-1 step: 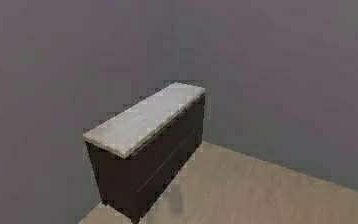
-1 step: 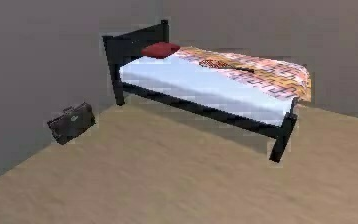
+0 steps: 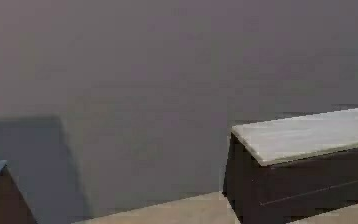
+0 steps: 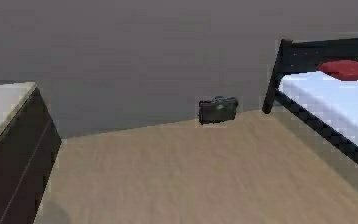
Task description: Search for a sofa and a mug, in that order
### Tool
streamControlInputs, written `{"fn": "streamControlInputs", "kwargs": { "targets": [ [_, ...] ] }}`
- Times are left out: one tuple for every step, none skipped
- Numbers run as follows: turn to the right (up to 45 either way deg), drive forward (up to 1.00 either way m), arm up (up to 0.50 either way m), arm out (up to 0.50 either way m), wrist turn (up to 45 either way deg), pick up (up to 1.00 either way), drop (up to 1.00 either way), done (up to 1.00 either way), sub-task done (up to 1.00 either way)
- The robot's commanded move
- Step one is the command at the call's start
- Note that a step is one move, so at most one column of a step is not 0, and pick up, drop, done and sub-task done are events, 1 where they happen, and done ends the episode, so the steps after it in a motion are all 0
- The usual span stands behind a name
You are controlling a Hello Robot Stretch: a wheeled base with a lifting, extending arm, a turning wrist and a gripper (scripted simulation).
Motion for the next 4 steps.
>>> {"fn": "streamControlInputs", "kwargs": {
  "targets": [
    [-45.0,0.0,0.0,0.0,0.0,0.0,0.0,0.0,0.0],
    [-45.0,0.0,0.0,0.0,0.0,0.0,0.0,0.0,0.0],
    [-24.0,0.0,0.0,0.0,0.0,0.0,0.0,0.0,0.0],
    [0.0,0.9,0.0,0.0,0.0,0.0,0.0,0.0,0.0]
  ]
}}
